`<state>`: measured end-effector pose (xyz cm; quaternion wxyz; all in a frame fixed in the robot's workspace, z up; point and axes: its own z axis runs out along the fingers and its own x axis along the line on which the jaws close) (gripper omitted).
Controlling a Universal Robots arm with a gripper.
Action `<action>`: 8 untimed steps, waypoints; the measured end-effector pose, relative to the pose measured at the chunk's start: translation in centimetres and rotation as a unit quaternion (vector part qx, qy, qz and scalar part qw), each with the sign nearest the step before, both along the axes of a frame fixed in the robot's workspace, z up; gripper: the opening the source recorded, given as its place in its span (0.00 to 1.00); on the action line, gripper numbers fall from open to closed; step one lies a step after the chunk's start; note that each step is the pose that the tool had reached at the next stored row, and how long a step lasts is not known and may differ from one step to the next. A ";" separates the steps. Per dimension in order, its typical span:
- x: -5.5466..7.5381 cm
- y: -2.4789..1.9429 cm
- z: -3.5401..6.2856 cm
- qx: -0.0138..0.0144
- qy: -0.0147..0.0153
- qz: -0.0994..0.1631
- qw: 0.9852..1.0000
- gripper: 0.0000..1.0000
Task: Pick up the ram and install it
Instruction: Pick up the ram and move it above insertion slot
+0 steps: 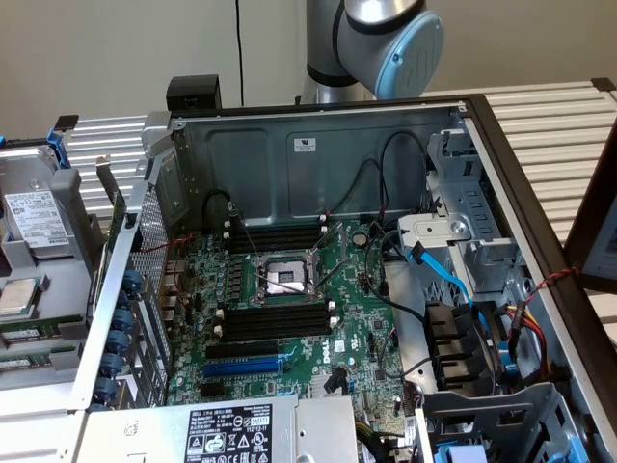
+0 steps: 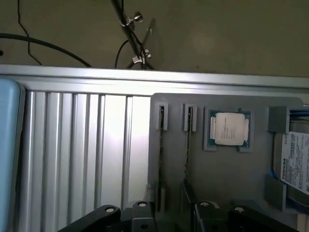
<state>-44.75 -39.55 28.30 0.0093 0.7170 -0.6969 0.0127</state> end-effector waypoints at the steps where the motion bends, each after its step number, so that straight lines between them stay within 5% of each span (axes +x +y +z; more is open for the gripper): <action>1: 0.2 0.01 -0.16 0.000 0.000 -0.001 1.000 0.36; 8: 0.8 -0.05 -1.35 0.000 -0.001 -0.010 1.000 0.36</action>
